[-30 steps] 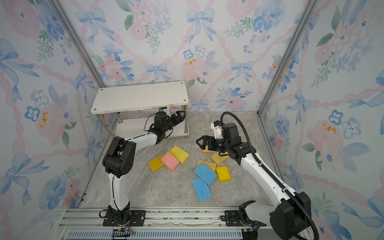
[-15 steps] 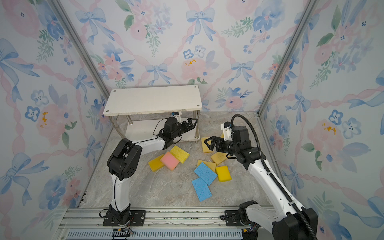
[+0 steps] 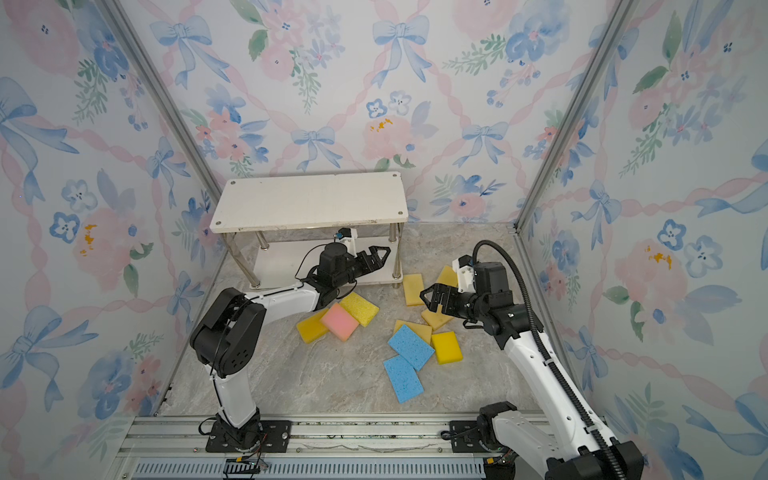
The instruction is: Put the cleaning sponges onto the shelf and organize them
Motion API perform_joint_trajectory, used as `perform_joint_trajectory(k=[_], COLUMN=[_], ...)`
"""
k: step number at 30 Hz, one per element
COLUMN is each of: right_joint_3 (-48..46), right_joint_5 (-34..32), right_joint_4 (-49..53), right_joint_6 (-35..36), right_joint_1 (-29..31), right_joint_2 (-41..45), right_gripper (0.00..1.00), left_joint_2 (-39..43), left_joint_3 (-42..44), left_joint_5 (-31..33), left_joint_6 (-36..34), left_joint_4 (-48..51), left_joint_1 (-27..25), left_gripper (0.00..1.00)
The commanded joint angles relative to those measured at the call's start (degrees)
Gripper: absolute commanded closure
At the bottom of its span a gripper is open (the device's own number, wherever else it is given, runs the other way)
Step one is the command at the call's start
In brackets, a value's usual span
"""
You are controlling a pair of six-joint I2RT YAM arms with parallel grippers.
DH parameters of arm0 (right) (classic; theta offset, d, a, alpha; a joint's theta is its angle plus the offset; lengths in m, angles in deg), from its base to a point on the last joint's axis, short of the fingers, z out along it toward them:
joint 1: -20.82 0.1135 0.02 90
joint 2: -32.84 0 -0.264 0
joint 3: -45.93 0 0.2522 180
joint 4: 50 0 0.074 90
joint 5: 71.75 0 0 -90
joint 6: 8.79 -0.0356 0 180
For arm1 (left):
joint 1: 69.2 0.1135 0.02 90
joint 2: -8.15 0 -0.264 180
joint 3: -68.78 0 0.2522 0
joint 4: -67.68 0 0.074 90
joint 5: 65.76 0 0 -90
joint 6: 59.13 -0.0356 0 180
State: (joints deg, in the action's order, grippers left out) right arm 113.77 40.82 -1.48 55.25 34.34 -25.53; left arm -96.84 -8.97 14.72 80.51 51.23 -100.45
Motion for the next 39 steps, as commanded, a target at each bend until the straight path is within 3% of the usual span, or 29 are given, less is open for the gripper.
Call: perform_joint_trajectory(k=[1, 6, 11, 21, 39], right_joint_3=[-1.09, -4.62, -5.85, -9.3, -10.78], right_joint_5=[-1.75, -5.83, -8.94, -6.81, -6.31], right_joint_4=[6.12, 7.35, 8.77, 3.24, -13.84], right_joint_6=[-0.73, -2.9, -3.14, -5.83, -15.66], right_joint_1=[1.03, 5.84, 6.2, -3.39, -11.69], right_joint_2=[0.62, 1.12, 0.3, -2.48, -19.07], right_gripper=[0.03, 0.02, 0.0, 0.22, 0.33], left_joint_2=[5.53, 13.92, 21.8, 35.02, 44.34], left_joint_3=[3.09, 10.11, 17.21, 28.78, 37.33], left_joint_5=[1.62, 3.61, 2.89, 0.03, -3.5], left_joint_6=[-2.65, -2.41, -1.89, -1.78, -1.65], left_joint_4=[6.62, 12.75, 15.34, 18.33, 19.39], left_joint_1=[0.92, 0.74, -0.34, -3.3, -1.36], left_gripper=[0.02, 0.02, 0.02, 0.04, 0.07])
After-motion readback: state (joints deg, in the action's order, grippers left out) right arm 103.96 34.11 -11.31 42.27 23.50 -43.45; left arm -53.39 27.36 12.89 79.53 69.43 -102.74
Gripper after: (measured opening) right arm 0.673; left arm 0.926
